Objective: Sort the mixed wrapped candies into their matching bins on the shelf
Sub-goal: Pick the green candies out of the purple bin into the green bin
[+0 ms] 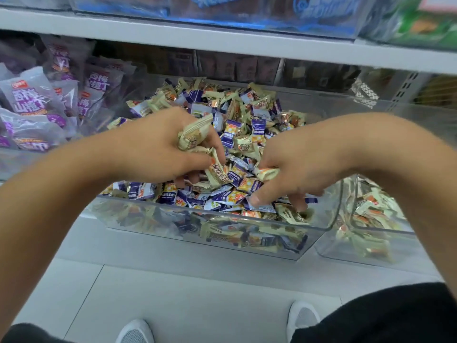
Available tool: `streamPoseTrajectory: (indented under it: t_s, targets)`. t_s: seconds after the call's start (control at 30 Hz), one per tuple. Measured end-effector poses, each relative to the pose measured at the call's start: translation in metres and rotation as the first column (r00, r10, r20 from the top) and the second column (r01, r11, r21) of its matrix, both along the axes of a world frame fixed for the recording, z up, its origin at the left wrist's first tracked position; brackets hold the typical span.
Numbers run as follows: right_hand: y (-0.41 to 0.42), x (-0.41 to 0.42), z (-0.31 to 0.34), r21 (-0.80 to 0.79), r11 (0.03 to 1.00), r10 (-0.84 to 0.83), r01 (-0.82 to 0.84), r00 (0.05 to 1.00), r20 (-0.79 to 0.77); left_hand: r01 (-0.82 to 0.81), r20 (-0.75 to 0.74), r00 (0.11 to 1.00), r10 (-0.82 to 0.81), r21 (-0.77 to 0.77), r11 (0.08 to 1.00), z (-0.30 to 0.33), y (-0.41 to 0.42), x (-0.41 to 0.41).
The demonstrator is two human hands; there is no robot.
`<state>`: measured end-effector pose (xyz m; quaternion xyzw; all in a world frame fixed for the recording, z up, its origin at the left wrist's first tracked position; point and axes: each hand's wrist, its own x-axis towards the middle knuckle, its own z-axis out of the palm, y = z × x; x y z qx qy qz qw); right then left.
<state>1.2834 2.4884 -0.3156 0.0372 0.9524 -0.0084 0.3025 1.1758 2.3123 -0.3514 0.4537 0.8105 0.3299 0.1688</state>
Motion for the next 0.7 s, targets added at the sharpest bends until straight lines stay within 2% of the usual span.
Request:
streamPoseTrajectory:
  t_s: [0.13, 0.23, 0.33, 0.4, 0.47, 0.53, 0.6, 0.7]
  targets:
    - [0.002, -0.006, -0.012, 0.066, 0.998, -0.018, 0.010, 0.992, 0.124, -0.037, 0.091, 0.995, 0.035, 0.022, 0.999, -0.004, 0.005, 0.002]
    - [0.005, -0.006, -0.013, -0.023, 0.999, -0.027, 0.030, 0.994, 0.103, -0.027, 0.095, 0.995, 0.025, 0.020, 0.999, -0.005, 0.007, 0.003]
    - [0.016, 0.002, 0.002, -0.062, 0.998, 0.011, -0.023, 0.983, -0.186, -0.021, 0.108, 0.994, 0.015, 0.050, 0.999, -0.005, 0.008, 0.004]
    - [0.027, 0.010, 0.011, -0.105, 0.991, 0.036, -0.085, 0.915, -0.403, -0.029, 0.118, 0.993, 0.015, 0.117, 0.993, -0.004, 0.011, 0.007]
    - [0.037, 0.024, 0.016, -0.215, 0.968, -0.006, -0.130, 0.842, -0.539, -0.035, 0.110, 0.994, 0.013, 0.207, 0.978, -0.002, 0.017, 0.013]
    - [0.049, 0.041, 0.018, -0.346, 0.924, -0.087, -0.163, 0.791, -0.605, -0.045, 0.115, 0.993, 0.010, 0.309, 0.950, 0.001, 0.029, 0.022]
    - [0.066, 0.060, 0.020, -0.541, 0.827, -0.250, -0.154, 0.760, -0.600, -0.039, 0.116, 0.993, -0.008, 0.395, 0.918, 0.004, 0.044, 0.034]
    - [0.103, 0.085, 0.010, -0.773, 0.634, -0.519, -0.006, 0.737, -0.432, 0.008, 0.061, 0.997, -0.042, 0.470, 0.883, 0.007, 0.072, 0.053]
